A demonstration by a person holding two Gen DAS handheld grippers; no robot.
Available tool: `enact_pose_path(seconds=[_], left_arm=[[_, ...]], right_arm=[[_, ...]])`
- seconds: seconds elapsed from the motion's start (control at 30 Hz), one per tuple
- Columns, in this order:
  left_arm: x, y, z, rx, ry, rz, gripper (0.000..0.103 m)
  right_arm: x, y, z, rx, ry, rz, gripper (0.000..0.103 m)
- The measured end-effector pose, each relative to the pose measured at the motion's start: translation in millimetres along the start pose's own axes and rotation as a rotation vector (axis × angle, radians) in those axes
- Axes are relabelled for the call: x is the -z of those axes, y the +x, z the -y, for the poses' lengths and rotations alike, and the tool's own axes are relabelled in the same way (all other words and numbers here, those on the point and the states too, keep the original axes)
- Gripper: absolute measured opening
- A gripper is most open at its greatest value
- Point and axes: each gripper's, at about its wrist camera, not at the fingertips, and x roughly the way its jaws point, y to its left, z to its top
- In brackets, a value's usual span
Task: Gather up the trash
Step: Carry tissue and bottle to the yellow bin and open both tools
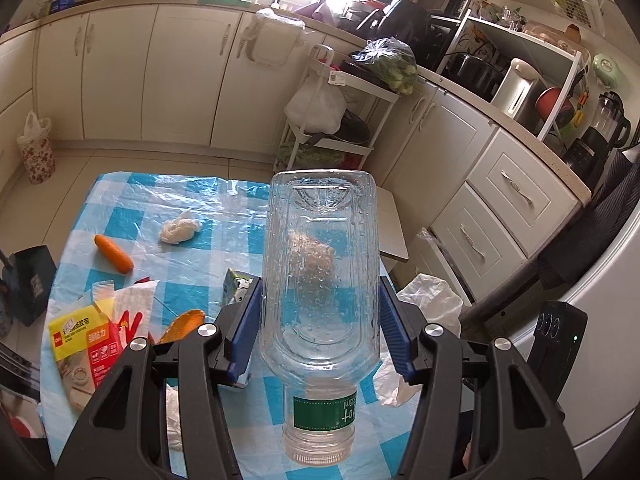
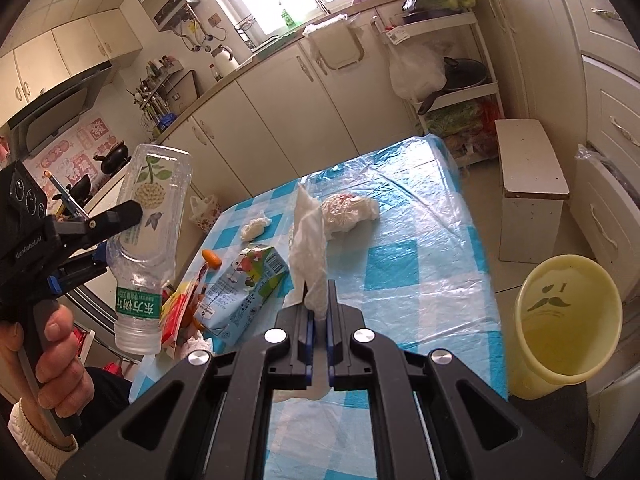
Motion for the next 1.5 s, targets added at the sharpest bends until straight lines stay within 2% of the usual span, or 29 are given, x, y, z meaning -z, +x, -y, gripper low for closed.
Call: enact_pose_path(seconds=[0.27,0.4,0.53,0.73,1.0,1.07,1.1,1.13,1.3,1.5], left_arm=[[3.5,17.4,32.4,0.048,0.029,-0.028,0.053],[5.3,27.9,48.6,0.073,0.041,-0.041,0.053],[6.1,42.8,65.2,0.1,0.047,-0.056,0.053],[7.5,78.9,99.5,0.136,0.069,-0.085,0.053],[14.2,147.1,152.8,0.178,0.112,-0.152,0.053],[15.3,162.3,162.7,0.186,0.117,-0.169,0.053],[16.4,170.3,167.5,0.19,0.118,-0.178,0.053],[17.7,179.1,172.5,0.194,0.117,-0.188,0.053],[28.4,219.4,196.0,0.207,0.13,-0.24,0.053],[49.4,287.9,222.8,0.182,0.132,-0.347,0.053]], right_arm=[[-30.6,-12.9,47.7,0.159,-0.022,-0.05,0.005],[-50.8,-15.1,98.0,0.262,-0.012,-0.132,0.006],[-56.4,-22.3,149.8,0.353,0.036,-0.16,0.006],[-35.8,-4.4,217.6,0.413,0.108,-0.213,0.006],[10.2,38.9,277.7,0.442,0.18,-0.277,0.006],[20.9,49.7,286.4,0.445,0.189,-0.304,0.016],[25.6,52.5,290.3,0.442,0.2,-0.311,0.031],[28.3,53.5,293.3,0.443,0.209,-0.308,0.042],[33.6,31.1,300.7,0.441,0.259,-0.228,0.043],[43.3,-18.0,284.8,0.462,0.233,-0.105,0.051]])
